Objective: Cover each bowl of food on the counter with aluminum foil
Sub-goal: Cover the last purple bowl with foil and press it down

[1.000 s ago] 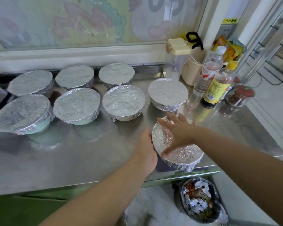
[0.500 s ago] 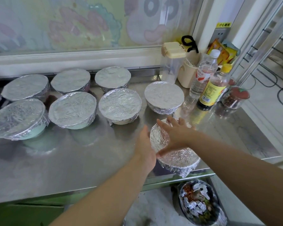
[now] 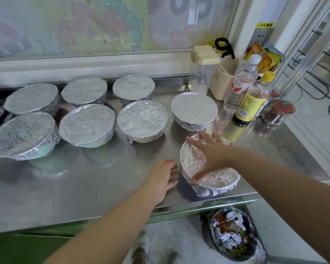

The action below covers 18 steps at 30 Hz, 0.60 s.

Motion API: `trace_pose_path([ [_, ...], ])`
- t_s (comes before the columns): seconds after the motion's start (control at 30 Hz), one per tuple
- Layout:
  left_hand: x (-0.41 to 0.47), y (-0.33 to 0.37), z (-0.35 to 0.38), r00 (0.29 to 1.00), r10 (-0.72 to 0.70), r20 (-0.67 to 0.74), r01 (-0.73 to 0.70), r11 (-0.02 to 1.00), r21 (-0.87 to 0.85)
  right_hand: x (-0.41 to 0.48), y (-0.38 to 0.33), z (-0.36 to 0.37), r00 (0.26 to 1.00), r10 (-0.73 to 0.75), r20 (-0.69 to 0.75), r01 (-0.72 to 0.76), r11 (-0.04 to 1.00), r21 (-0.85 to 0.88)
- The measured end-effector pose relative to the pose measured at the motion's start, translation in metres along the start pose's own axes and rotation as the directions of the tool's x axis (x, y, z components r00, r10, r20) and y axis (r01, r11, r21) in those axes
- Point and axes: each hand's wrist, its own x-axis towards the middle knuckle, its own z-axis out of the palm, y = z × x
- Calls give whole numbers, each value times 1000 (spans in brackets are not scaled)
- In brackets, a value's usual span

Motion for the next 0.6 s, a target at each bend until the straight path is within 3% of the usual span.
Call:
trace_pose_path([
  [0.13, -7, -16, -3, 982, -163, 95, 163, 987, 6, 1, -3, 2, 1000, 17, -7, -17, 1000, -24],
  [0.33, -8, -22, 1, 954, -244, 174, 282, 925, -254, -1, -4, 1, 1000, 27, -6, -28, 999, -35],
  [0.5, -6, -25, 7, 955, -232, 185, 287, 883, -371, 0, -4, 1, 1000, 25, -5, -26, 999, -42],
  [0.6, -6, -23, 10, 969, -184, 165, 232, 907, -352, 0, -5, 1, 1000, 30, -2, -30, 999, -45],
])
